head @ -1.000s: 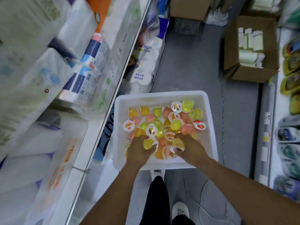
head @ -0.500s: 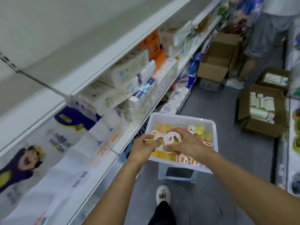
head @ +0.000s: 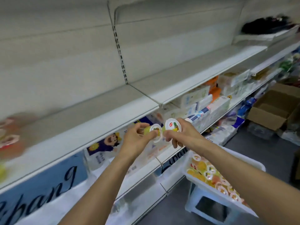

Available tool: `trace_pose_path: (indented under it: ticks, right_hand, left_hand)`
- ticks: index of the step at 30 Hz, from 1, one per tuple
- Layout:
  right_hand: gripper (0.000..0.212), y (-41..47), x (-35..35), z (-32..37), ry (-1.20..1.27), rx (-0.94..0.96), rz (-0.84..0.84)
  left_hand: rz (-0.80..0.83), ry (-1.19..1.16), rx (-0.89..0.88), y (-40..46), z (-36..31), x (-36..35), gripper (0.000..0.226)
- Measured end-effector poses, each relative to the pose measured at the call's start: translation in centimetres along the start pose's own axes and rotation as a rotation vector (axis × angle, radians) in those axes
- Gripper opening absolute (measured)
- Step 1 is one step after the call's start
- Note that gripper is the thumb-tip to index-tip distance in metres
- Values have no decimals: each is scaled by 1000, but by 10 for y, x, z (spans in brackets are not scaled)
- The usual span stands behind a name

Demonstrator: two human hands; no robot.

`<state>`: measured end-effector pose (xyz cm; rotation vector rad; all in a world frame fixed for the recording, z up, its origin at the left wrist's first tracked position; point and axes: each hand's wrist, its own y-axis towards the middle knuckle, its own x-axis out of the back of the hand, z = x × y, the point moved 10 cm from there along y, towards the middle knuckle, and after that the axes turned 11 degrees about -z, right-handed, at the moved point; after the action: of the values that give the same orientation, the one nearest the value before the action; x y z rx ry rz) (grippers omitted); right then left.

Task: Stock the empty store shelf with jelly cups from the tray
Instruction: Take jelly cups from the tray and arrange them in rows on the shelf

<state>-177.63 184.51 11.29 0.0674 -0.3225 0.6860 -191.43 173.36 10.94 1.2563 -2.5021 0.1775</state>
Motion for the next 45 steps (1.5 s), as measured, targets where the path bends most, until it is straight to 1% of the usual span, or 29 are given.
trace_pose_path:
  ticks: [3,5,8,10,12,15,19,21,24,28,31,35,36,37,38,39,40,41,42,43,44,45]
  right_hand:
    - [23,10,-52,47,26,77,43]
    - [22,17,-91,73,47,98,72]
    - [30,28,-156,105,49,121,124]
    - [35,34,-199,124,15,152,155]
    - [33,40,-243,141,-45,181,204]
    - [32,52,-300,160,-121,207,265]
    - [41,77,-364,173,-188,157,272]
    - [45,89,-393,176,-230,133,277]
    - [55,104,-431,178,-286,130,305]
    - [50,121,-464,180,-225,107,308]
    - [62,131,-480,185,-230,90,280]
    - [57,135,-487,190,-292,85,270]
    - [60,131,-484,194,-327,108,277]
    - [68,128,-479,199,-410,169,254]
    - [76,127,-469,209,-513,272,180]
    - [77,123,-460,224,-540,385,100]
    - [70,113,-453,243,-461,488,75]
    - [61,101,-452,258,-313,542,133]
    - [54,87,-454,270,-157,546,262]
    - [49,72,-459,277,-51,517,414]
    - [49,59,-464,280,6,484,535]
    - [52,50,-466,283,49,473,606]
  left_hand:
    - [-120,-2,-2,12,-6,73,32]
    - [-189,-10,15,19,-4,124,32]
    - [-281,1,6,27,3,198,33]
    - [-374,31,2,29,10,250,30]
    - [-461,7,22,29,19,297,28]
    - [-574,-32,59,30,29,359,34]
    - [-690,-100,124,39,45,427,37]
    - [-712,-86,172,41,57,452,40]
    - [-703,-75,191,47,72,478,46]
    - [-694,-65,239,55,84,497,46]
    - [-682,-25,261,62,84,505,43]
    - [-650,-10,249,70,82,507,40]
    - [-643,1,244,71,81,506,39]
    - [-634,10,241,72,80,505,39]
    - [-622,14,239,74,80,504,39]
    - [-613,9,240,76,80,503,40]
    - [-602,-2,242,78,79,501,41]
    - [-590,-16,240,81,77,498,42]
    - [-577,-28,237,85,75,494,44]
    - [-563,-41,233,89,72,489,47]
    - [-548,-49,233,94,70,483,50]
    - [-533,-53,235,97,67,477,52]
